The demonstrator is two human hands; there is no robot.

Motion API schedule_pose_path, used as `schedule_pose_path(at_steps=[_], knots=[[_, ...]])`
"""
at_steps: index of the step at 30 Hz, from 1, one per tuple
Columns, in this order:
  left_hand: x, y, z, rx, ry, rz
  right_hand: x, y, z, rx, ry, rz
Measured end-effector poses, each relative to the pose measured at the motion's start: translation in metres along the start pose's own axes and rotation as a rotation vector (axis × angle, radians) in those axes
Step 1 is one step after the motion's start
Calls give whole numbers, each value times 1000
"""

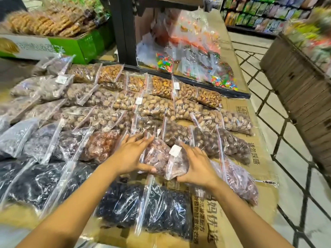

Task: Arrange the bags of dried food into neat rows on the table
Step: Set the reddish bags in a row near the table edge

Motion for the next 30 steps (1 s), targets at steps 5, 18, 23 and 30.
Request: schedule_pose_path(at_steps=[5,18,23,30], knots=[[-7,9,-4,19,32,-107,-5,3,-4,-122,-162,16],[40,-30,-20,-317,28,391,-6,-15,10,-33,-178,40],[42,-32,-38,-395,-90,361,-14,-31,41,61,-166,58],[36,-21,-38,-426,-139,441,-23,-63,89,119,4,100]])
Point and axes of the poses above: each hand's wrist, its own y-axis towards the middle knuckle, its own x-axis out of the palm, z = x × y, the point moved 1 cm from there along y, towards the middle knuckle, and after that the axes turned 3 degrees about -z, right-handed, at the moved point
